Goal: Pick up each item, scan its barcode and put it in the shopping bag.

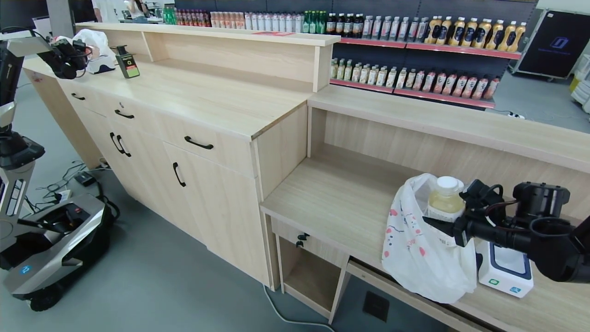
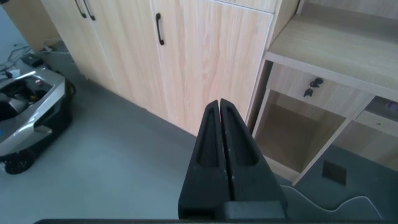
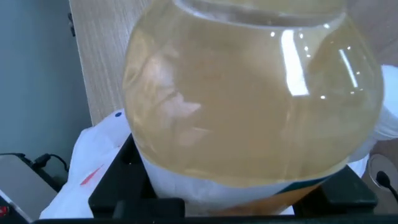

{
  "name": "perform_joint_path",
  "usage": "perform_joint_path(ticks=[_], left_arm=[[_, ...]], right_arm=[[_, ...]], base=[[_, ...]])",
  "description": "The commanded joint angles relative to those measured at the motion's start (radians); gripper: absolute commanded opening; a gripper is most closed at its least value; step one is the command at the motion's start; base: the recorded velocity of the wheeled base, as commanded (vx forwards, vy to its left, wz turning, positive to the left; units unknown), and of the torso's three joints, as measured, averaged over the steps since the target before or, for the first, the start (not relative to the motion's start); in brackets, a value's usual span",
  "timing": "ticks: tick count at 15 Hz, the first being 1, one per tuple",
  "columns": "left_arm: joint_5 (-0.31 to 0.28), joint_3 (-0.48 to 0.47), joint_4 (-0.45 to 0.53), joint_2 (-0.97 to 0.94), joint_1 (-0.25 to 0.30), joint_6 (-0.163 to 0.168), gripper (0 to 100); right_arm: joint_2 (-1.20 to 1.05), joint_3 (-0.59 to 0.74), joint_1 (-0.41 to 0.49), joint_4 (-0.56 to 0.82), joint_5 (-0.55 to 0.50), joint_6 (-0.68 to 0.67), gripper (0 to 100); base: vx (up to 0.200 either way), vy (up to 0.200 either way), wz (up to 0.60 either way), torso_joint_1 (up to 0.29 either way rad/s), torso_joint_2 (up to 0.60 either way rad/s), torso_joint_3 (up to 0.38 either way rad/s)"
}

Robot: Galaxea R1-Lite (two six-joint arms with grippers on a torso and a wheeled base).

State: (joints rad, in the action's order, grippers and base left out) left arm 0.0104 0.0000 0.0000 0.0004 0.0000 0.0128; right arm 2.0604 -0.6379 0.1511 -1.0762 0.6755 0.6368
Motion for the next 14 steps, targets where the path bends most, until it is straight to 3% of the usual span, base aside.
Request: perform_joint_path(ticks=[1,10,14], left_arm=[[0.0,0.0,0.0,0.0,0.0,0.0,0],[0.0,0.0,0.0,0.0,0.0,0.001,0],[0.0,0.0,0.0,0.0,0.0,0.001,0]], right_arm=[[0.073,-0.016,0.019,0.005,0.047,0.014,0],[0.222,-0.075,0.031,-0.008,0.231,0.038,0],[0.279,-0.105,0.038,-0.047,0.256,0.038,0]], base=[[0.0,0.0,0.0,0.0,0.0,0.0],[0.0,0.0,0.0,0.0,0.0,0.0],[0.0,0.0,0.0,0.0,0.0,0.0]])
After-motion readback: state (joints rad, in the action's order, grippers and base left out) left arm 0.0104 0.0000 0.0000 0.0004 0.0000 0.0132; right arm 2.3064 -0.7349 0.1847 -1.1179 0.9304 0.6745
